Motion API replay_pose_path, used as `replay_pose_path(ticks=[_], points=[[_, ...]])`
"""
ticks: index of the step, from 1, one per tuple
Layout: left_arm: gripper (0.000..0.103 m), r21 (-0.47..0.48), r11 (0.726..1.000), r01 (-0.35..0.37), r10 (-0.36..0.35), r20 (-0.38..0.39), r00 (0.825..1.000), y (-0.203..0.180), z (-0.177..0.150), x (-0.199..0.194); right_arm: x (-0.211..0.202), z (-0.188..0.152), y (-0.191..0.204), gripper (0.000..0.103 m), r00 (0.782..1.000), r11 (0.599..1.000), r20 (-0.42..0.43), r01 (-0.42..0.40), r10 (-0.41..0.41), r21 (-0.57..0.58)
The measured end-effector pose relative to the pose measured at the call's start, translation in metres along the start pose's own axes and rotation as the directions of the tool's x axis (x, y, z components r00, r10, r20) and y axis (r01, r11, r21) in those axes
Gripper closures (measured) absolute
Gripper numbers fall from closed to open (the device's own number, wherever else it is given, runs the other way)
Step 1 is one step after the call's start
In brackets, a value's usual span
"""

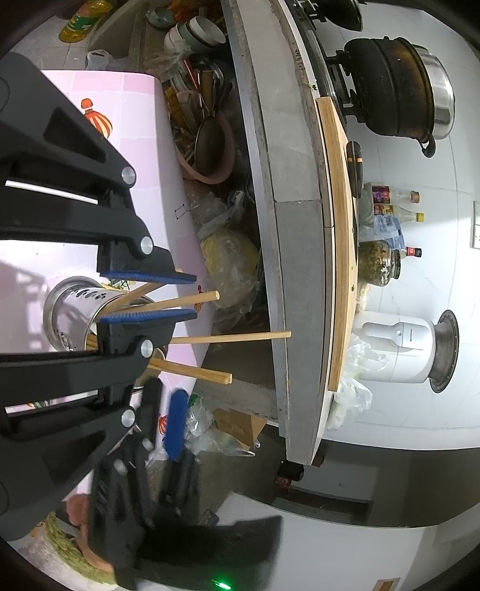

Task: Organize utensils
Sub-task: 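Open both tools to release the chopsticks into the holder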

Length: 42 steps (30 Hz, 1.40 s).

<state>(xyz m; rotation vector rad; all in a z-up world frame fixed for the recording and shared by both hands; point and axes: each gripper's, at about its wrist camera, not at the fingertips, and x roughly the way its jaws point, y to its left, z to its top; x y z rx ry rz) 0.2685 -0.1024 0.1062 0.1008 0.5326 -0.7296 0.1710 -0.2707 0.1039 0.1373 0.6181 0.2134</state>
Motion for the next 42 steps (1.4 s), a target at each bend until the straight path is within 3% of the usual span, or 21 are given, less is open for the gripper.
replay_pose_path(ticks=[4, 8, 11, 16, 20, 22, 23, 24, 30, 34, 42], points=[[0.090, -0.003, 1.000, -0.001, 0.001, 0.000, 1.000, 0.000, 0.000, 0.001, -0.017, 0.016, -0.012, 0.068, 0.998, 0.999, 0.058, -0.026, 0.024, 0.032], [0.089, -0.006, 1.000, -0.002, 0.002, 0.000, 1.000, 0.001, 0.001, 0.001, -0.021, 0.044, -0.030, 0.065, 0.995, 0.997, 0.095, -0.003, -0.004, 0.076], [0.083, -0.006, 1.000, -0.005, 0.005, 0.003, 1.000, 0.001, 0.001, 0.001, -0.001, 0.069, -0.046, 0.065, 0.999, 0.993, 0.043, 0.010, -0.015, 0.119], [0.079, -0.012, 1.000, -0.007, 0.007, 0.007, 1.000, 0.002, 0.000, -0.002, 0.042, 0.091, -0.064, 0.065, 0.996, 0.976, -0.038, -0.072, 0.081, 0.205], [0.074, -0.022, 1.000, 0.001, -0.001, 0.007, 1.000, 0.004, -0.003, -0.004, 0.075, 0.097, -0.070, 0.065, 0.991, 0.972, -0.114, -0.043, 0.071, 0.229], [0.072, -0.031, 1.000, 0.004, -0.004, 0.006, 1.000, 0.006, -0.005, -0.006, 0.086, 0.096, -0.071, 0.071, 0.988, 0.971, -0.137, -0.035, 0.069, 0.235], [0.071, -0.034, 0.999, 0.006, -0.006, 0.006, 1.000, 0.006, -0.006, -0.007, 0.090, 0.097, -0.070, 0.087, 0.986, 0.972, -0.148, -0.040, 0.076, 0.234], [0.071, -0.036, 0.999, 0.005, -0.005, 0.005, 1.000, 0.007, -0.008, -0.007, 0.091, 0.096, -0.069, 0.096, 0.985, 0.971, -0.146, -0.052, 0.088, 0.235], [0.070, -0.063, 0.998, -0.002, 0.002, 0.009, 1.000, 0.014, -0.017, -0.014, 0.057, 0.094, -0.043, 0.095, 0.995, 0.983, -0.020, -0.091, 0.095, 0.157], [0.070, -0.074, 0.997, -0.008, 0.008, 0.004, 1.000, 0.017, -0.022, -0.014, 0.038, 0.085, -0.021, 0.095, 0.997, 0.995, 0.054, -0.061, 0.056, 0.085], [0.070, -0.079, 0.997, -0.006, 0.007, 0.005, 1.000, 0.019, -0.023, -0.017, 0.024, 0.068, 0.001, 0.095, 0.995, 0.999, 0.094, -0.032, 0.031, 0.009]])
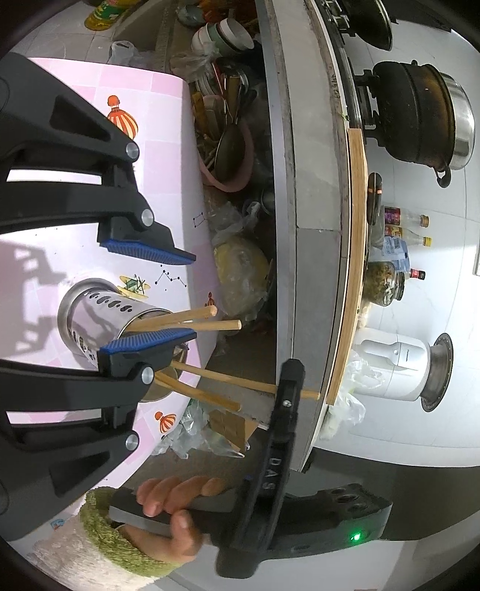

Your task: Organize utensils

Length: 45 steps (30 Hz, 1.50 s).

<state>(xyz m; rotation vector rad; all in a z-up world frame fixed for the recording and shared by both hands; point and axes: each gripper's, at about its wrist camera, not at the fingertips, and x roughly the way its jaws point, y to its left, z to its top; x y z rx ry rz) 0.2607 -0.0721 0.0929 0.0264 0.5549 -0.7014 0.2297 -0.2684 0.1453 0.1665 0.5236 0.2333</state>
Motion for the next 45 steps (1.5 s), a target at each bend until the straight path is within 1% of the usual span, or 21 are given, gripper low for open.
replay_pose_path(ticks=[6, 13, 20, 29, 31, 32, 34, 36, 39, 41, 43, 44, 45], points=[[0.070, -0.004, 1.000, 0.002, -0.002, -0.002, 1.000, 0.000, -0.003, -0.001, -0.001, -0.005, 0.010, 0.095, 1.000, 0.999, 0.004, 0.010, -0.009, -0.043], [0.070, -0.008, 1.000, 0.002, -0.002, -0.002, 1.000, 0.000, -0.003, 0.000, 0.018, -0.017, 0.013, 0.096, 0.997, 0.997, -0.073, 0.030, -0.035, -0.068], [0.070, -0.012, 1.000, 0.002, -0.002, -0.004, 1.000, 0.003, -0.003, 0.000, 0.034, -0.034, 0.013, 0.096, 0.988, 0.997, -0.144, 0.037, -0.048, -0.073], [0.070, -0.022, 1.000, 0.004, -0.004, -0.007, 1.000, 0.006, -0.004, 0.000, 0.037, -0.036, 0.008, 0.095, 0.988, 0.998, -0.151, 0.026, -0.035, -0.062], [0.068, -0.026, 1.000, 0.002, -0.003, -0.010, 1.000, 0.007, -0.005, 0.000, 0.036, -0.035, 0.007, 0.094, 0.987, 0.999, -0.160, 0.011, -0.019, -0.049], [0.065, -0.029, 1.000, 0.002, -0.003, -0.012, 1.000, 0.007, -0.005, 0.000, 0.035, -0.035, 0.007, 0.094, 0.987, 0.999, -0.162, 0.010, -0.017, -0.043], [0.062, -0.030, 1.000, -0.001, 0.001, -0.014, 1.000, 0.006, -0.007, -0.002, 0.033, -0.034, 0.006, 0.089, 0.986, 1.000, -0.168, -0.007, 0.003, -0.025], [0.061, -0.028, 1.000, -0.006, 0.005, -0.014, 1.000, 0.004, -0.007, -0.005, 0.025, -0.033, 0.005, 0.073, 0.988, 1.000, -0.151, -0.012, 0.011, -0.005], [0.056, -0.030, 0.999, -0.011, 0.011, -0.006, 1.000, 0.001, -0.009, -0.014, 0.005, -0.031, 0.005, 0.064, 0.993, 0.999, -0.114, -0.033, 0.036, 0.028], [0.054, -0.033, 0.999, -0.012, 0.012, 0.001, 1.000, -0.001, -0.011, -0.021, -0.011, -0.030, 0.006, 0.059, 0.996, 0.998, -0.083, -0.034, 0.038, 0.046], [0.053, -0.037, 0.999, -0.010, 0.011, 0.008, 1.000, -0.004, -0.015, -0.031, -0.032, -0.032, 0.008, 0.057, 0.998, 0.997, -0.049, -0.044, 0.047, 0.063], [0.051, -0.038, 0.999, -0.009, 0.009, 0.011, 1.000, -0.006, -0.017, -0.034, -0.043, -0.034, 0.009, 0.054, 0.998, 0.997, -0.034, -0.042, 0.045, 0.066], [0.049, -0.040, 0.999, -0.010, 0.010, 0.013, 1.000, -0.007, -0.020, -0.040, -0.052, -0.035, 0.011, 0.049, 0.999, 0.997, -0.023, -0.035, 0.037, 0.070]])
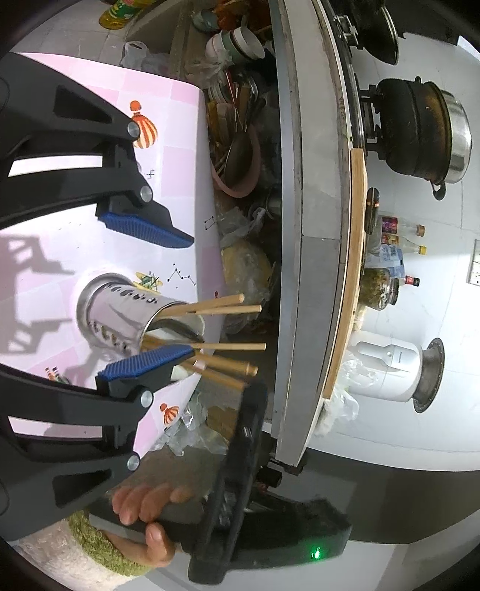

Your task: Organize utensils

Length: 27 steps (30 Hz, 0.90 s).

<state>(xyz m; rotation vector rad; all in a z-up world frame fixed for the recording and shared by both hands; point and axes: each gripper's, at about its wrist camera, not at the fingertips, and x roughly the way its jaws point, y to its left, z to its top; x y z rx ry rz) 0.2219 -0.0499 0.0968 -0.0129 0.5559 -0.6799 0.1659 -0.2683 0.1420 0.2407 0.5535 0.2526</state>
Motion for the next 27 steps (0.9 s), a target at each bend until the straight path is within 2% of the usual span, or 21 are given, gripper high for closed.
replay_pose_path(ticks=[3, 5, 7, 9, 12, 16, 20, 25, 27], points=[[0.044, -0.025, 1.000, 0.001, -0.001, 0.001, 1.000, -0.005, -0.013, -0.018, -0.035, -0.016, 0.005, 0.039, 0.999, 0.999, 0.035, 0.021, -0.022, 0.027], [0.041, -0.034, 0.999, -0.006, 0.005, -0.010, 1.000, -0.008, -0.022, -0.028, -0.057, -0.032, 0.008, 0.032, 0.997, 0.997, 0.036, 0.063, -0.064, 0.049], [0.036, -0.019, 0.999, -0.029, 0.028, -0.020, 0.999, -0.015, -0.032, -0.038, -0.071, -0.048, 0.010, 0.029, 0.994, 0.992, 0.016, 0.111, -0.113, 0.061], [0.029, -0.003, 0.998, -0.055, 0.055, -0.021, 0.998, -0.021, -0.042, -0.048, -0.086, -0.068, 0.012, 0.022, 0.983, 0.980, -0.014, 0.186, -0.185, 0.074], [0.022, 0.004, 0.995, -0.095, 0.095, -0.034, 0.995, -0.030, -0.063, -0.065, -0.099, -0.094, 0.010, 0.019, 0.966, 0.964, -0.064, 0.255, -0.251, 0.078], [0.018, 0.007, 0.989, -0.148, 0.148, -0.069, 0.987, -0.037, -0.086, -0.079, -0.112, -0.130, 0.012, 0.014, 0.921, 0.928, -0.141, 0.371, -0.362, 0.042], [0.014, -0.035, 0.976, -0.215, 0.212, -0.087, 0.973, -0.035, -0.097, -0.092, -0.128, -0.158, 0.014, 0.010, 0.884, 0.893, -0.171, 0.448, -0.434, 0.050], [0.011, -0.051, 0.958, -0.283, 0.279, -0.078, 0.957, -0.040, -0.105, -0.110, -0.150, -0.181, 0.026, 0.006, 0.858, 0.863, -0.159, 0.502, -0.489, 0.060], [0.009, -0.033, 0.947, -0.319, 0.317, -0.065, 0.946, -0.045, -0.109, -0.114, -0.156, -0.189, 0.028, 0.006, 0.832, 0.837, -0.164, 0.544, -0.530, 0.054]])
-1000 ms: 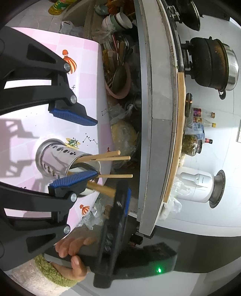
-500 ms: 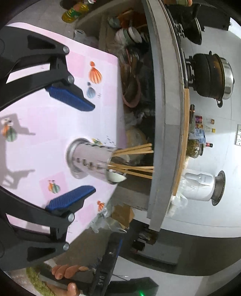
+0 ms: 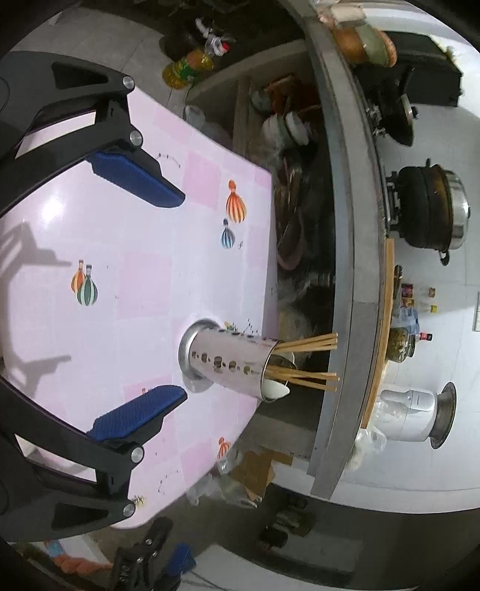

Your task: Organize utensils

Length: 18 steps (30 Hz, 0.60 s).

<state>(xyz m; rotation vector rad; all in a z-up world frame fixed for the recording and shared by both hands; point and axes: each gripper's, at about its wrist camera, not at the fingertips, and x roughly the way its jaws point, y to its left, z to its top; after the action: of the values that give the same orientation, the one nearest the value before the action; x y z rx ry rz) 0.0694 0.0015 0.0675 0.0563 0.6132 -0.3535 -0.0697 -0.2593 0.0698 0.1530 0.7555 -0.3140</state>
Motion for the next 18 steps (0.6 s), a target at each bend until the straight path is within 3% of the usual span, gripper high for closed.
replay_pose_path(ticks=[4, 8, 13, 18], points=[[0.009, -0.008, 0.996, -0.089, 0.089, 0.003, 0.996, -0.004, -0.008, -0.005, -0.004, -0.007, -0.003, 0.006, 0.999, 0.999, -0.006, 0.044, -0.044, 0.006], [0.009, -0.024, 0.994, -0.103, 0.103, -0.007, 0.995, -0.003, -0.009, -0.012, -0.009, -0.006, -0.006, 0.006, 0.991, 0.991, 0.017, 0.130, -0.130, 0.012], [0.009, -0.027, 0.988, -0.154, 0.154, 0.016, 0.988, 0.002, -0.009, -0.021, -0.010, -0.007, -0.007, 0.006, 0.993, 0.993, 0.000, 0.118, -0.118, 0.026], [0.009, -0.073, 0.983, -0.169, 0.166, -0.047, 0.985, 0.013, -0.010, -0.015, -0.006, -0.009, 0.002, 0.006, 0.994, 0.994, -0.022, 0.106, -0.106, 0.010]])
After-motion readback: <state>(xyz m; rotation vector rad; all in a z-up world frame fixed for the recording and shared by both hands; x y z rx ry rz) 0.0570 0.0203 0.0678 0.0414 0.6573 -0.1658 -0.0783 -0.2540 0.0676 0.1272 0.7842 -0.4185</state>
